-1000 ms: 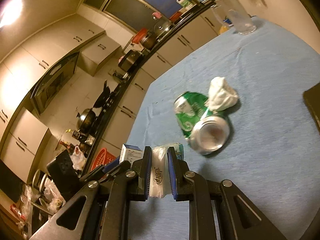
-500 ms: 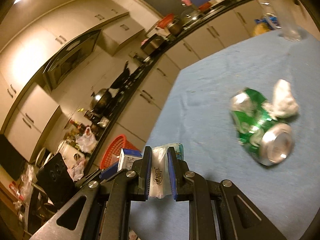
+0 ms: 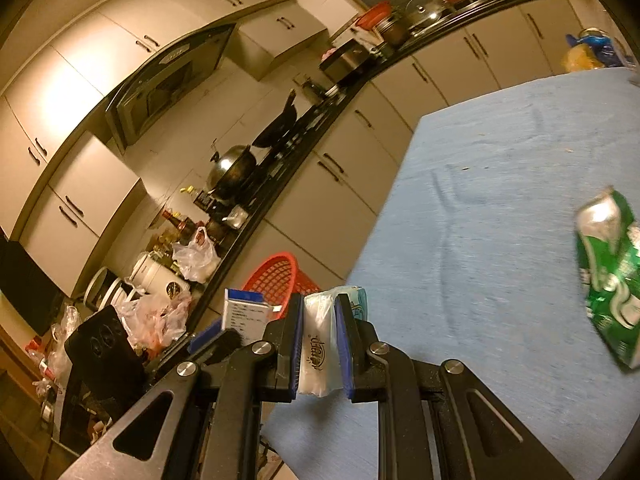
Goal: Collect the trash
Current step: 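Carry the medicine box and tissue pack over the red wastebasket with both tools, then open the left tool dropping the medicine box while the right tool drops the tissue pack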
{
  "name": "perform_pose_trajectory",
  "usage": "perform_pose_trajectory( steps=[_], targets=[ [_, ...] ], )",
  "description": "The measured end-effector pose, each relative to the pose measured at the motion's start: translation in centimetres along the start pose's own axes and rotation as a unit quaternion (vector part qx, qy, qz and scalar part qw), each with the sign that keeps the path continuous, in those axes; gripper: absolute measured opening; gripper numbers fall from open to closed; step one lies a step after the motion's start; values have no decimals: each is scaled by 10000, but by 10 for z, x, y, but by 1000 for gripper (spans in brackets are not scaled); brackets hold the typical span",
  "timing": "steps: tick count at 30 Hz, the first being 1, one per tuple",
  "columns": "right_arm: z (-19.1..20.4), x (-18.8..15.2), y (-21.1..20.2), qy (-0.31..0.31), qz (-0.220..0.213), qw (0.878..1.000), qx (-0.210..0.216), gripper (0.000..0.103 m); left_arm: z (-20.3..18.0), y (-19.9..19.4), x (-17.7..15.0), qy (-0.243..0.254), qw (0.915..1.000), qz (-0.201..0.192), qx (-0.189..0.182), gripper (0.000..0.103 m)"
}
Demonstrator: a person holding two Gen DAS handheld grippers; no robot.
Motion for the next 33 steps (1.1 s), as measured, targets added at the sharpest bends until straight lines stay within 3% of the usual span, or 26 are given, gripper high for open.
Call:
perform_pose_trajectory(
  steps=[8,17,21,27,33],
  targets=[
    [41,2,57,-198,364,9987,293,17,69,-28,0,-368,9979,-148,519,35],
    [88,0,120,-437,695,9950,571,17,136,-38,-16,-807,9931,-86,846,35],
    [95,-7,139,-469,837,9936,589,17,153,-43,-36,-1092,9925,-23,550,35],
    [98,-8,149,-502,896,9932,542,17,179,-68,-72,-1560,9865,-162,466,35],
    [118,-10,165,-633,947,9916,613,17,207,-90,-119,-1931,9786,-85,709,35]
  ],
)
Point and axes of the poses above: each gripper's, at about its wrist camera, not at the fingertips, and y roughly the way its jaws point, z to its left, x to its top, the point moved 6 cm from there along y, roughly the way its jaws point, and after that the axes turned 2 degrees about y, right-handed, at the moved point
